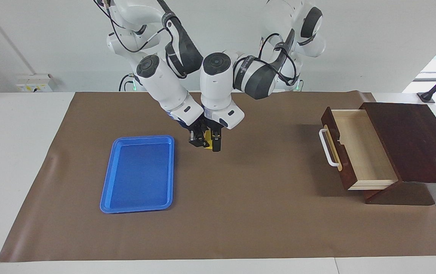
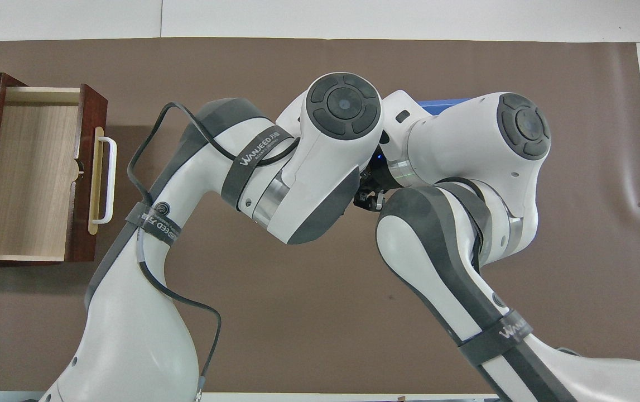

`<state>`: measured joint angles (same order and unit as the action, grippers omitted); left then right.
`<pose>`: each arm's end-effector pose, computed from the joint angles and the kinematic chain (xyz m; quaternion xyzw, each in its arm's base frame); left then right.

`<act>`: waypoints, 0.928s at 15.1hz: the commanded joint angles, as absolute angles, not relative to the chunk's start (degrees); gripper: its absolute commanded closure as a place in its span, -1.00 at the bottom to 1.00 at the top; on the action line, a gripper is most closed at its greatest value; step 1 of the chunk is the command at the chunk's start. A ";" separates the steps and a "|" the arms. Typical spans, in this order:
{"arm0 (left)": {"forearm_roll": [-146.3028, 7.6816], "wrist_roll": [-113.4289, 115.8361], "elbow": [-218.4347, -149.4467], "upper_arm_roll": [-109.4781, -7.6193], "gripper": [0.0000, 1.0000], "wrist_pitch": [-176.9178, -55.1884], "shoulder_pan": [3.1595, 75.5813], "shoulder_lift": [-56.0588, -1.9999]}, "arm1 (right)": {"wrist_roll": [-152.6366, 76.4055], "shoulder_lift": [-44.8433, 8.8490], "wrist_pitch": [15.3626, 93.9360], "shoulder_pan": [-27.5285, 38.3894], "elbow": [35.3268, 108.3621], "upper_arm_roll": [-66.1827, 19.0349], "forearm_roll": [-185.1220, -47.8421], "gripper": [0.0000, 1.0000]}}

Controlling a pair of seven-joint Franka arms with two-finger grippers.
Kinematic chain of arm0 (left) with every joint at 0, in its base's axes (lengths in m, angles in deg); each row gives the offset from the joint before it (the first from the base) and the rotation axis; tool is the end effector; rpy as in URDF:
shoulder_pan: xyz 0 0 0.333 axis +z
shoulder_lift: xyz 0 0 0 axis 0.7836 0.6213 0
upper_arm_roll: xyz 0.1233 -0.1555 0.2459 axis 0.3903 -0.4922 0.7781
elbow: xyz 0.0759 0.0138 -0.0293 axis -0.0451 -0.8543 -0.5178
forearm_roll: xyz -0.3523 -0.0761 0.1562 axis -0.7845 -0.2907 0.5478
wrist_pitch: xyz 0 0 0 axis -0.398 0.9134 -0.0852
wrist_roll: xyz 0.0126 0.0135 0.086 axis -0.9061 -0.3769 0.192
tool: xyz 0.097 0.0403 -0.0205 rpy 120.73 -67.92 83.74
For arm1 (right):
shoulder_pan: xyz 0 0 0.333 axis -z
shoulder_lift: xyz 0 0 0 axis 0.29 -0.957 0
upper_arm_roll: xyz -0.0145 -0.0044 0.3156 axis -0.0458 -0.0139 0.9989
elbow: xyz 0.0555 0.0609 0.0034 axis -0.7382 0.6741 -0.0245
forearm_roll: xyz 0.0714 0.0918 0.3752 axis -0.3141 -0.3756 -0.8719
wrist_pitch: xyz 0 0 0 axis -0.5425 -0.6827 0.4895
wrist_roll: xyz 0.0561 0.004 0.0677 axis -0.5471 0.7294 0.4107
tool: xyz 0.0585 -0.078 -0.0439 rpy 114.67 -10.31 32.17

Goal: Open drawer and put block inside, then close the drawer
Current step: 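Carry the block toward the left gripper while the left gripper grasps it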

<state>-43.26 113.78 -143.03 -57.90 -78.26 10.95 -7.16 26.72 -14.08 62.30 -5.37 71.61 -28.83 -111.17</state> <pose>0.5307 -0.4833 0.4665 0.7360 0.6769 -0.0035 0.0045 0.5722 0.2728 0.4558 -0.7248 -0.6556 -0.1593 0.1398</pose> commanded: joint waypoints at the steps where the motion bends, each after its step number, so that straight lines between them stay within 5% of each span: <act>1: -42.86 112.67 -144.26 -57.28 -0.08 -79.27 9.93 -7.62 | 24.81 -14.35 63.17 -5.64 71.28 -28.75 -110.33 1.00; 3: -42.86 112.67 -144.26 -57.28 0.99 -79.18 10.01 -7.71 | 24.81 -14.43 63.17 -5.64 71.27 -28.75 -110.33 1.00; 9: -43.20 112.67 -144.18 -57.28 1.00 -78.57 10.37 -7.71 | 24.99 -14.35 63.18 -5.99 71.19 -28.75 -110.24 1.00; 10: -43.82 112.76 -144.18 -57.28 1.00 -78.48 10.54 -7.71 | 24.82 -14.35 63.26 -6.87 71.27 -28.75 -110.24 -0.98; 14: -44.09 112.76 -144.09 -56.93 1.00 -76.20 10.98 -8.24 | 23.67 -14.35 63.17 -7.05 71.28 -28.75 -110.24 -1.00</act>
